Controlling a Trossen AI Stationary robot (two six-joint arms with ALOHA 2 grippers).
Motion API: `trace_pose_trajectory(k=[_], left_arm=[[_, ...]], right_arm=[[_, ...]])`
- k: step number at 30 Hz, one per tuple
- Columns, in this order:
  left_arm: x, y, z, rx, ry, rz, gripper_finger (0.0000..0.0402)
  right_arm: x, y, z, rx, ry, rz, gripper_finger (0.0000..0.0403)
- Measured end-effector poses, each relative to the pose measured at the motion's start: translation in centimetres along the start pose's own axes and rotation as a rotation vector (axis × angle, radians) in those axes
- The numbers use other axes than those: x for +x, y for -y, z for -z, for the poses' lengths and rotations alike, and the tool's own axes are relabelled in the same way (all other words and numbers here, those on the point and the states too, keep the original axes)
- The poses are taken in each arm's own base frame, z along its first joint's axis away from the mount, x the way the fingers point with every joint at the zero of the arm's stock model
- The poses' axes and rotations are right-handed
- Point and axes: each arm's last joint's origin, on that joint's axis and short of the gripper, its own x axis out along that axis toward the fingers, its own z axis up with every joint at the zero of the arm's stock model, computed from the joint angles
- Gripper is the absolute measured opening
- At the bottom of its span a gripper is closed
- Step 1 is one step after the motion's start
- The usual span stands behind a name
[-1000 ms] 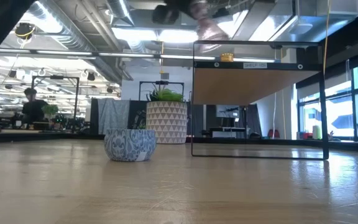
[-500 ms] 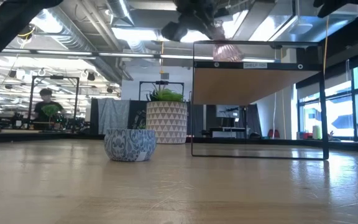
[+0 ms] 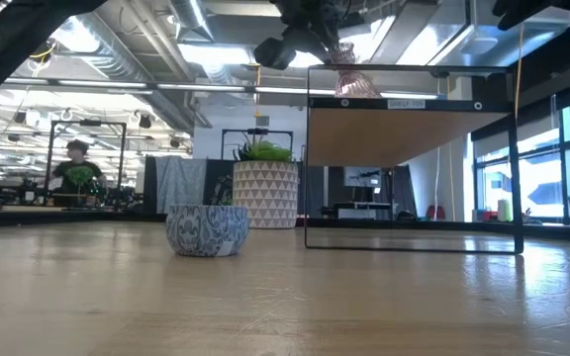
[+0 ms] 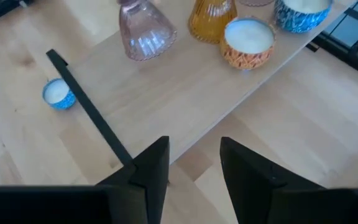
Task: Pick & Place candle stick holders
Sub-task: Put the pink glass candle holder on the shelf aligned with the orange glass candle holder
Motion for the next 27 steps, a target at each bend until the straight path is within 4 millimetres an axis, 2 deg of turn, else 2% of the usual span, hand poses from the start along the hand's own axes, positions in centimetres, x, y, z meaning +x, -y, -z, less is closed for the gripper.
trace_pose_trajectory(k=[22,27], left_arm=[[-0.1,-0.8,-0.1,-0.007,0.005,-0.078,0.0026],[-0.2,-1.1,-0.3,-0.013,0.009,-0.079,0.0038]], right_arm=[[0.3,0.2,-0.4,-0.011,0.008,0.025,0.0147],[0.3,0.2,-0.4,-0.010,0.008,0.025,0.0147]])
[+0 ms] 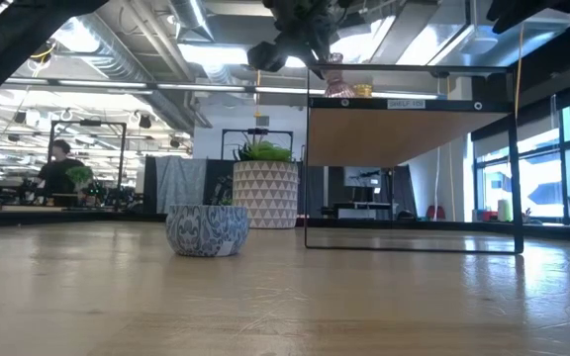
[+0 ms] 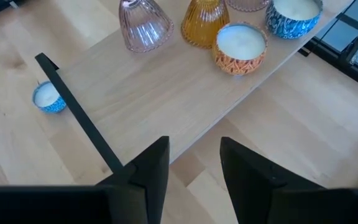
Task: Pick & Place candle stick holders
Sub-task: Put the pink glass candle holder on the shelf aligned with the orange glass candle holder
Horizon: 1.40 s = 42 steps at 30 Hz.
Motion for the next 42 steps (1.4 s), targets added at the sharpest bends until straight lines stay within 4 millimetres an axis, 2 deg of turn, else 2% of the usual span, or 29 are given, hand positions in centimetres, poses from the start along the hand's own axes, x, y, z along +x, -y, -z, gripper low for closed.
trace_pose_trajectory(k=[22,37,42], left_arm=[[0.0,0.0,-0.1,0.014,-0.013,0.027,0.0048],[-0.1,-0.1,-0.6,0.015,0.011,0.049,0.0095],[-1.0,-0.1,-0.6,0.028,0.030,0.069,0.0097]], right_arm=[[0.1,0.2,-0.1,-0.002,0.029,0.026,0.0147],[0.1,0.3,-0.1,-0.013,0.025,0.035,0.0146],[0.1,0.3,-0.1,-0.016,0.025,0.037,0.0146]])
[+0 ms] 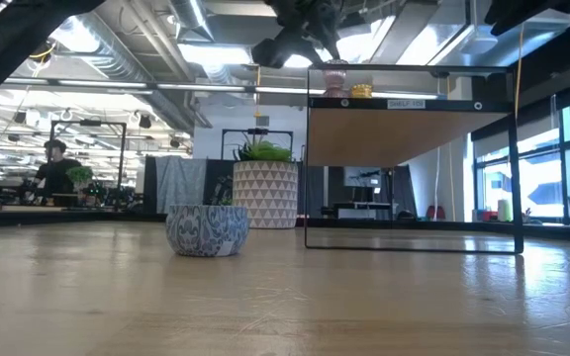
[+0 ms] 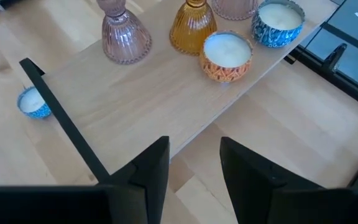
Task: Pick & Place candle stick holders
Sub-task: Put the pink glass candle holder on the shelf aligned with the orange glass candle holder
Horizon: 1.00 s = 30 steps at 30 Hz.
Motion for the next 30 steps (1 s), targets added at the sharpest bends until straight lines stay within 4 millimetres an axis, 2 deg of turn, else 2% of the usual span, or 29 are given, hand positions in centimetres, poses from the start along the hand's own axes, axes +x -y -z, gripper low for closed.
trace_pose_trajectory(k=[5,9,13,15,18,25,30], left_arm=[[-2.2,0.0,-0.2,0.064,0.059,0.032,0.0097],[-4.4,-0.1,0.4,0.160,0.114,-0.021,0.0093],[-5.0,-0.5,1.7,0.189,0.025,-0.095,0.0072],[-4.5,-0.9,2.6,0.186,-0.055,-0.156,0.0050],[-2.4,-1.1,3.5,0.173,-0.112,-0.228,0.0010],[1.7,-0.8,3.9,0.171,-0.100,-0.168,0.0002],[1.9,-1.0,3.9,0.149,-0.096,-0.183,0.0002]], right_arm=[[0.0,0.0,0.0,-0.002,-0.001,0.002,0.0146],[0.0,0.0,0.0,-0.002,-0.001,0.002,0.0146],[0.0,0.0,0.0,-0.003,-0.007,0.000,0.0146],[0.0,0.0,0.0,-0.003,-0.012,-0.002,0.0146],[0.0,0.0,0.1,-0.004,-0.012,-0.001,0.0146],[0.0,0.2,0.1,-0.006,-0.017,0.010,0.0146],[0.0,0.3,0.2,-0.005,-0.035,0.018,0.0146]])
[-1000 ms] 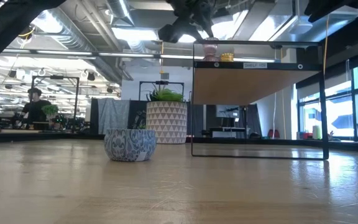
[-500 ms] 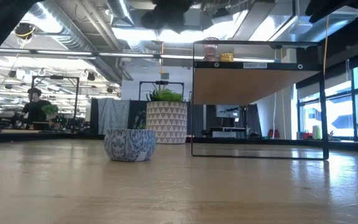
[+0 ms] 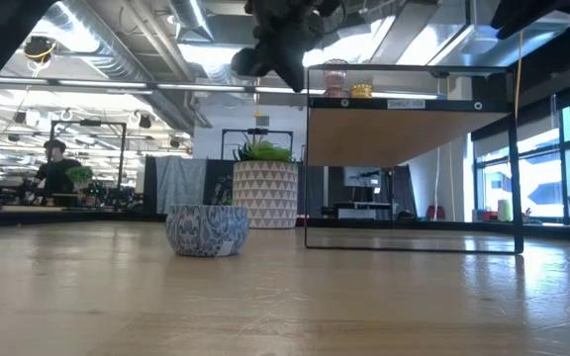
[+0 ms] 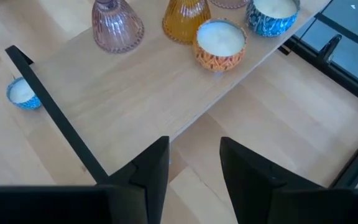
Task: Pick & Place candle stick holders
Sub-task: Put the pink glass candle holder on the shelf aligned with the orange glass candle holder
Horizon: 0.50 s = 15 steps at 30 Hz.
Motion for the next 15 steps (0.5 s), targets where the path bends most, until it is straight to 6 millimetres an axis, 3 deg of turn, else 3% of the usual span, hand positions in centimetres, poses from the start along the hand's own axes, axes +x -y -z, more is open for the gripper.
trace_pose_trajectory(k=[15], left_arm=[[2.0,0.2,-0.3,-0.018,-0.056,0.018,0.0002]], right_arm=[[0.0,0.0,0.0,-0.002,0.001,0.003,0.0146]])
